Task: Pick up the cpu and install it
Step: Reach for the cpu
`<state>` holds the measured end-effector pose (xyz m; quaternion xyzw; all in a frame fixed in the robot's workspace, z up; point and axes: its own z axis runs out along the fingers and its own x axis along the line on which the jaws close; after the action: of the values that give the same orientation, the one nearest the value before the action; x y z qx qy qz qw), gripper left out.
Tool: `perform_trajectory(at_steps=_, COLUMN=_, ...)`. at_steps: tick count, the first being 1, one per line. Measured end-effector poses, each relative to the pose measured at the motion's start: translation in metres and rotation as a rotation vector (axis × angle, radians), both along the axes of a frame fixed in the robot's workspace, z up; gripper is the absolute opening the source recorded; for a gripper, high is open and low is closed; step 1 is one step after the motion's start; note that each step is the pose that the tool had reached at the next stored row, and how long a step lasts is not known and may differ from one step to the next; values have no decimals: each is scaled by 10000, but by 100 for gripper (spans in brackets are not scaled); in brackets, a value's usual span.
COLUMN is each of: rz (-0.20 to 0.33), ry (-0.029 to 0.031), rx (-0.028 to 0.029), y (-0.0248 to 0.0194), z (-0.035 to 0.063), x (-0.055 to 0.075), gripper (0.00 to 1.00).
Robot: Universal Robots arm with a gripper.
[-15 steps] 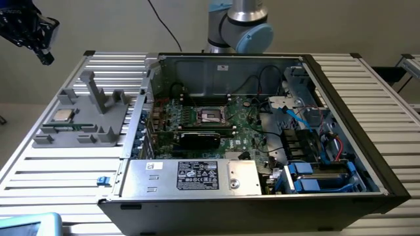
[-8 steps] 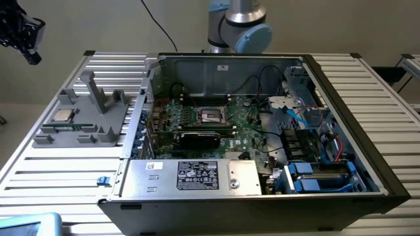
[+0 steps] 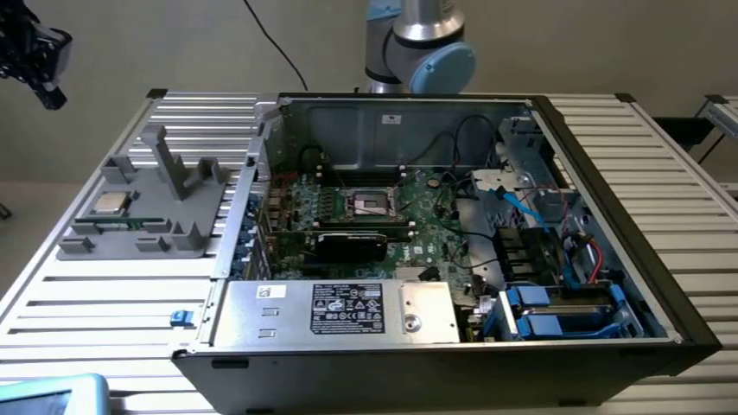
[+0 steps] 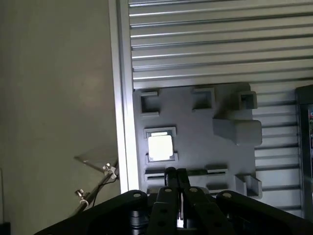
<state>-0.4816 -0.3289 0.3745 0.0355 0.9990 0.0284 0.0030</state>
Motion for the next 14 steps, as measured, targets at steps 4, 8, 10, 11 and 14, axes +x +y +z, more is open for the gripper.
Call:
perform_trajectory(at_steps=4, rz=19, ry=27, rx=-6, y=61, z=-9, x=-34, gripper=12)
perform_trajectory(at_steps=8, rz=79, ry=134, rx=-27, y=99, z=-10, x=-58, gripper=12)
perform_trajectory(at_steps=10, rz=132, ry=207, rx=-100, y=114, z=-16, x=-59, gripper=12)
perform_trajectory(at_steps=11, rz=152, ry=226, rx=-145, y=116, z=-21, x=-59, gripper=12)
perform_trajectory(at_steps=14, rz=164, ry=240, rx=-169, y=115, z=-27, x=-59, gripper=12)
